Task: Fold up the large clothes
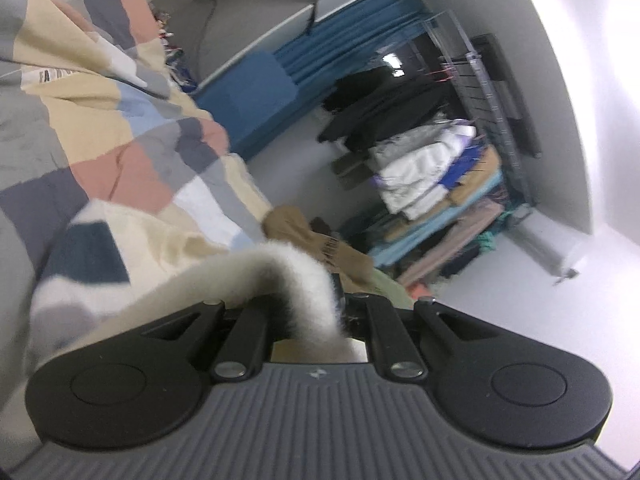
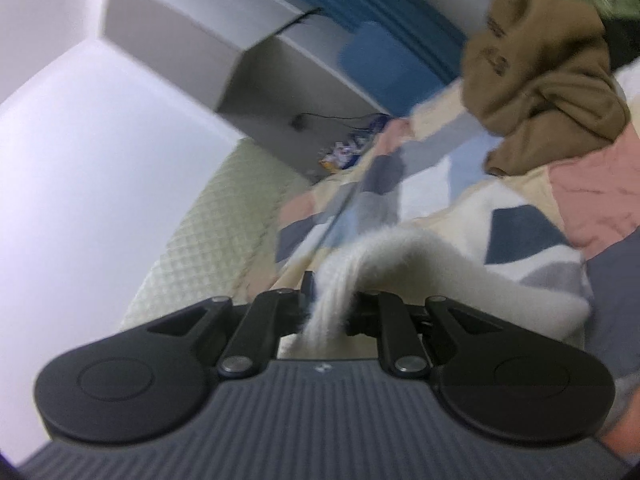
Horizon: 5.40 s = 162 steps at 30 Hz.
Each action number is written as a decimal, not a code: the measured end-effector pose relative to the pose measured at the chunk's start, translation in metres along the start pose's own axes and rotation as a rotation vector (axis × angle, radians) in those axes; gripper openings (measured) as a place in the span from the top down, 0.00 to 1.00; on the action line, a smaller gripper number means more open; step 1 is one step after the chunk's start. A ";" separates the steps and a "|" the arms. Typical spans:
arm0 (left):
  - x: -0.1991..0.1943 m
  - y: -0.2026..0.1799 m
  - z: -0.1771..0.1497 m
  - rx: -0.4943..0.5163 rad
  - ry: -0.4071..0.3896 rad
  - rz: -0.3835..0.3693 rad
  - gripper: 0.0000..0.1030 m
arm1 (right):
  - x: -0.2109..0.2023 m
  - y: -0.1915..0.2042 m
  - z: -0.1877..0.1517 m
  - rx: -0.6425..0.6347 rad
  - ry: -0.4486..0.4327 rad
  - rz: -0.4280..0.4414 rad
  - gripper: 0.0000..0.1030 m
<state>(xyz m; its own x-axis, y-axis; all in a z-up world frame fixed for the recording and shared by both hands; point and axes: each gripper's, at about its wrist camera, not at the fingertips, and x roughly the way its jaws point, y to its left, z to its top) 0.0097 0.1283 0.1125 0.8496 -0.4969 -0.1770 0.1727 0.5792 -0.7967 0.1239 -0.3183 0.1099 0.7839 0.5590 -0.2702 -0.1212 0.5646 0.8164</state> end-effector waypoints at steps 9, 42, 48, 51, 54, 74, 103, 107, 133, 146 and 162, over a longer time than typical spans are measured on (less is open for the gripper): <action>0.156 0.052 0.048 0.101 0.043 0.208 0.90 | 0.116 -0.060 0.045 0.146 -0.021 -0.114 0.83; 0.251 0.165 0.064 0.040 0.081 0.166 0.27 | 0.218 -0.128 0.057 0.038 0.063 -0.063 0.25; 0.228 0.139 0.057 0.296 0.126 0.282 0.28 | 0.201 -0.107 0.046 -0.119 0.062 -0.140 0.26; 0.233 0.139 0.049 0.398 0.173 0.350 0.28 | 0.210 -0.101 0.044 -0.229 0.079 -0.206 0.31; 0.252 0.149 0.042 0.440 0.243 0.408 0.28 | 0.228 -0.097 0.039 -0.366 0.095 -0.298 0.31; 0.303 0.182 0.035 0.463 0.244 0.586 0.82 | 0.292 -0.112 0.007 -0.840 0.153 -0.668 0.83; 0.274 0.193 0.065 0.303 0.093 0.608 0.73 | 0.254 -0.156 0.062 -0.591 0.023 -0.721 0.81; 0.262 0.176 0.063 0.346 0.059 0.615 0.46 | 0.241 -0.139 0.060 -0.597 0.021 -0.693 0.62; 0.262 0.135 -0.028 0.486 0.292 0.431 0.39 | 0.266 -0.053 -0.045 -0.726 0.225 -0.486 0.49; 0.245 0.127 -0.035 0.503 0.274 0.459 0.37 | 0.251 -0.056 -0.055 -0.581 0.211 -0.497 0.49; 0.150 0.083 -0.066 0.298 0.189 0.362 0.36 | 0.133 -0.045 -0.091 -0.182 0.117 -0.331 0.45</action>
<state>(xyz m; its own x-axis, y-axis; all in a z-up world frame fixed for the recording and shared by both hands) 0.1182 0.0591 -0.0182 0.7812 -0.3226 -0.5345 0.0422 0.8815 -0.4703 0.1779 -0.2141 -0.0091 0.7249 0.3880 -0.5691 0.0126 0.8187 0.5742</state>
